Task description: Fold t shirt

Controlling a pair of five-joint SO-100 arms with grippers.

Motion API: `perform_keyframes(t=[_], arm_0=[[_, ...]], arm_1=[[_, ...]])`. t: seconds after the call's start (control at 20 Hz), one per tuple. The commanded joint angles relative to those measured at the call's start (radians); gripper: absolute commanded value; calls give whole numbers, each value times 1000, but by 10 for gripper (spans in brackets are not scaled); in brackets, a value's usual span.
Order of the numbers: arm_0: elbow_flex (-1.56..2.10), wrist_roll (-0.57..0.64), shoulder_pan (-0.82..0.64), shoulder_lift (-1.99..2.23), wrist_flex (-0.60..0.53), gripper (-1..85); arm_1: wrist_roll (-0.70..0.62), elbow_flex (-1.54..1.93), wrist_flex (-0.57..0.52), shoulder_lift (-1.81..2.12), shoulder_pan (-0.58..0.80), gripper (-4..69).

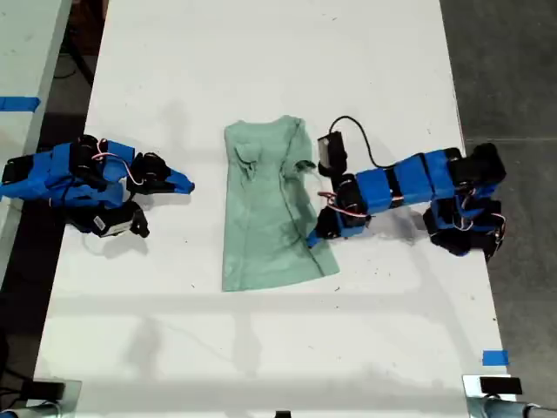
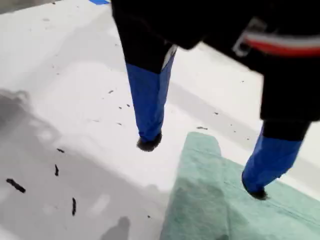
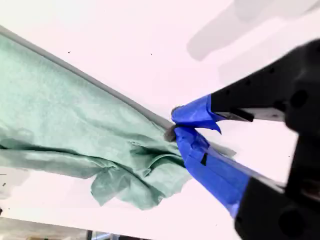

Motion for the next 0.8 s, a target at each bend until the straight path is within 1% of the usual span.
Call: perform_keyframes(t=[0.0, 0.2, 0.25, 0.35, 0.4, 0.75], arm_0=[[18, -6, 3, 5, -26, -1], [18, -6, 3, 5, -25, -1], [18, -6, 3, 5, -25, -1], [18, -6, 3, 5, -25, -1], [18, -6, 3, 5, -25, -1], [18, -6, 2, 5, -25, -1]], arm_1=[[3, -135, 15, -86, -21, 320], [40, -146, 0, -160, -60, 271], [41, -146, -3, -173, -63, 242], [41, -152, -12, -195, -64, 35], [35, -156, -18, -204, -66, 10], [37, -206, 2, -229, -75, 8]])
